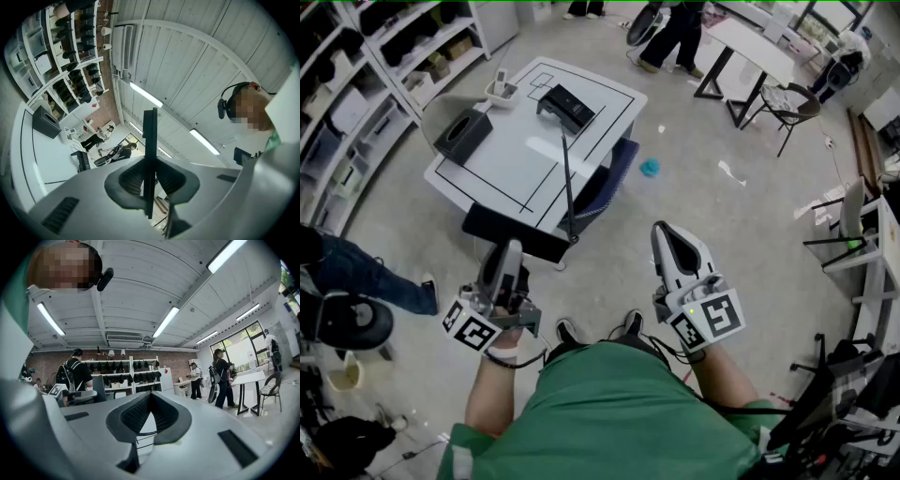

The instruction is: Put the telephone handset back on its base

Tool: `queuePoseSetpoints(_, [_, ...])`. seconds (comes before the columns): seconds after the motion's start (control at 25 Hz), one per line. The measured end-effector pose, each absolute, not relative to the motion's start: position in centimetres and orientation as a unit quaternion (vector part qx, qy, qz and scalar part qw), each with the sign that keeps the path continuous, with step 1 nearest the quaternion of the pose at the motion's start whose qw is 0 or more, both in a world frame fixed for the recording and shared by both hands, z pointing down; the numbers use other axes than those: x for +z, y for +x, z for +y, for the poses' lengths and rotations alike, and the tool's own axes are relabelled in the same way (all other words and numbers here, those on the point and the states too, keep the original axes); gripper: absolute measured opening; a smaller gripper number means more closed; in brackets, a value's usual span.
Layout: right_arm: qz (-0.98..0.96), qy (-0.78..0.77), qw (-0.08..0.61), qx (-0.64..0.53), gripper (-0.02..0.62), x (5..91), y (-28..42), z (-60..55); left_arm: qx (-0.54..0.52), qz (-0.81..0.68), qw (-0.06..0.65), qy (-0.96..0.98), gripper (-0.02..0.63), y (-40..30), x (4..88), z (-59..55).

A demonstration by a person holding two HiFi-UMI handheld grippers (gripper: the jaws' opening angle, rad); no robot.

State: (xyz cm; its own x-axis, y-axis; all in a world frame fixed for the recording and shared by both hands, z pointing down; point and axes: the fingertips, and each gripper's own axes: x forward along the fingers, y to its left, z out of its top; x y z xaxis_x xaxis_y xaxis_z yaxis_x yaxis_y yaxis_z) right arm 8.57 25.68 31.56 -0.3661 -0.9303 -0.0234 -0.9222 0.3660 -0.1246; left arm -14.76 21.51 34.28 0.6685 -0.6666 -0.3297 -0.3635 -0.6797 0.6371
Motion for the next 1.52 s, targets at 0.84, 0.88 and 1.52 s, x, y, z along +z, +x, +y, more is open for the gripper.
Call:
queuePoseSetpoints(0.84, [0.794,-0.604,0.046,-0.049,0.015,30.9,2.8,24.7,-0.283,-0.3,0.298,0.861,0.081,-21.5,34.9,17.8])
queuePoseSetpoints(0.88, [0.791,-0.608,0.046,-0.049,0.015,31.0,2.4,24.6,-0.282,-0.295,0.299,0.862,0.08,-21.8,34.9,17.4])
queuePoseSetpoints(1.52, [0.787,-0.613,0.043,-0.063,0.015,33.5,2.9,18.1,-0.271,-0.298,0.307,0.862,0.08,-20.9,37.0,9.6])
